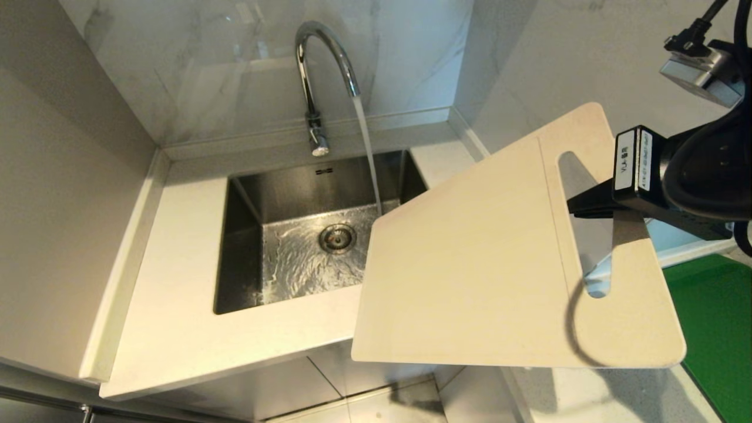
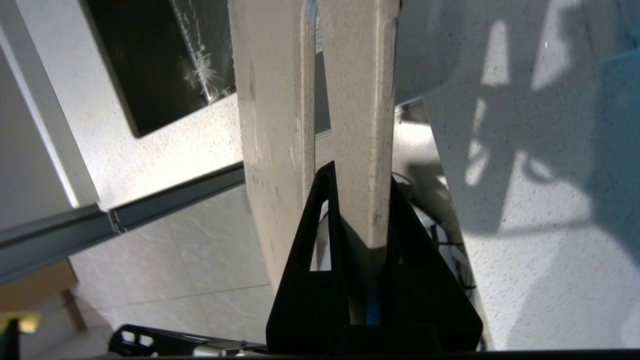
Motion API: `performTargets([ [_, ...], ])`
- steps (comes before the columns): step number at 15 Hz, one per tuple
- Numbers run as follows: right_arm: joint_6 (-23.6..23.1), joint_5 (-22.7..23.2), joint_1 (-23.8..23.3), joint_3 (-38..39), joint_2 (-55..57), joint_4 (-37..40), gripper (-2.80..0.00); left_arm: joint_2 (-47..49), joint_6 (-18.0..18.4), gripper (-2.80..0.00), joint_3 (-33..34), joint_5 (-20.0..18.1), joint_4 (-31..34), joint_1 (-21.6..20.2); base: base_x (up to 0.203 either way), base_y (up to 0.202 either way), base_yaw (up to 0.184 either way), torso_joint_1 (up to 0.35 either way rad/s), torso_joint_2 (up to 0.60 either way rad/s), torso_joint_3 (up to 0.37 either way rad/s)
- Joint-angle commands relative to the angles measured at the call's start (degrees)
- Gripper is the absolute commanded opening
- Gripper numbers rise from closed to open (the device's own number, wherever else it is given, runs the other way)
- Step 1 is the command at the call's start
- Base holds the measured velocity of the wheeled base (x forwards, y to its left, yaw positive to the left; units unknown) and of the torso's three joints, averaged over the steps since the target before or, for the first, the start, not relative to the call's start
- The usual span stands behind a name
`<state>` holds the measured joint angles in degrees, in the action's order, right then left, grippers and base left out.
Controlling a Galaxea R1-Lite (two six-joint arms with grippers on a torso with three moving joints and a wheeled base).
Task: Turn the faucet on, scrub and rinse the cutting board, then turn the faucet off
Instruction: Pick up the cutting board
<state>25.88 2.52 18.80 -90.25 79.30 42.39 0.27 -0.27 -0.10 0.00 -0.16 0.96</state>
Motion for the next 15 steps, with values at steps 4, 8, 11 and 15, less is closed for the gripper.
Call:
performTargets([
  [4,6.78,0.2,-3.11,-0.33,1.45,0.15,-2.8,0.08,0.0,-2.8,0.01,0.0,-0.02,0.0,0.0,0.0,0.0,0.0,0.0,0.0],
  [8,7.25,0.18,-3.19,0.15,1.47,0.15,-2.8,0.08,0.0,-2.8,0.01,0.0,-0.02,0.0,0.0,0.0,0.0,0.0,0.0,0.0],
  [11,10.59,-0.15,-3.33,0.51,1.38,0.06,-2.8,0.08,0.0,-2.8,0.01,0.0,-0.02,0.0,0.0,0.0,0.0,0.0,0.0,0.0],
  [15,10.3,-0.33,-4.12,0.86,0.77,0.42,-2.8,0.08,0.0,-2.8,0.01,0.0,-0.02,0.0,0.0,0.0,0.0,0.0,0.0,0.0],
])
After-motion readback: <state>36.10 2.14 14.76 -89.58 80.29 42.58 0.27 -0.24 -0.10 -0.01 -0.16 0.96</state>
